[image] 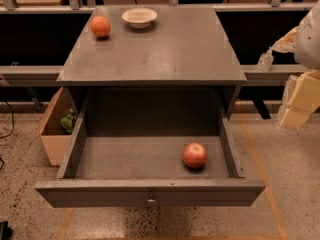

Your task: Pick apple from top drawer and place on counter

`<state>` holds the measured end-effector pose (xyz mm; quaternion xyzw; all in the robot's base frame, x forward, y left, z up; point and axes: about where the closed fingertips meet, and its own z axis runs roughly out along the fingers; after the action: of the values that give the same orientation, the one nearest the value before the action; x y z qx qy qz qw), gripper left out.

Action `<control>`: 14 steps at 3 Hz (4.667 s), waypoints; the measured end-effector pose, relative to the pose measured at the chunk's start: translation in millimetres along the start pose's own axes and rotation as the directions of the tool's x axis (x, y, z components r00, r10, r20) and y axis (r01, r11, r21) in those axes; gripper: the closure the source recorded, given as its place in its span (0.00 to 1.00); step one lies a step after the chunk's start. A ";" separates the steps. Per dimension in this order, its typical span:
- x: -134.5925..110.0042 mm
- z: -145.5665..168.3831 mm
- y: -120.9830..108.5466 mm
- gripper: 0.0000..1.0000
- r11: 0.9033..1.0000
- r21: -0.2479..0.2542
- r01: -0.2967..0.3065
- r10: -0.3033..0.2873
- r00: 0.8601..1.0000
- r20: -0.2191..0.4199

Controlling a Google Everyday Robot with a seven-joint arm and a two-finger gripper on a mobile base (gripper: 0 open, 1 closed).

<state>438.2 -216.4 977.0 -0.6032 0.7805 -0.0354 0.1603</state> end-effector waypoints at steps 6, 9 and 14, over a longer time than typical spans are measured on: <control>-14.7 197.5 66.1 0.00 0.779 -0.188 0.599 -0.572 0.800 0.181; -73.1 230.9 -5.1 0.00 0.727 -0.056 0.684 -0.682 0.729 0.059; -75.7 357.2 18.1 0.00 0.746 -0.274 0.607 -0.582 0.794 0.174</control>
Offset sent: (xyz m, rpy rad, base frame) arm -0.0105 0.0258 -0.1437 0.0907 0.1348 0.5302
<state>542.7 -90.1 650.2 -0.8385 0.5362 0.0643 0.0720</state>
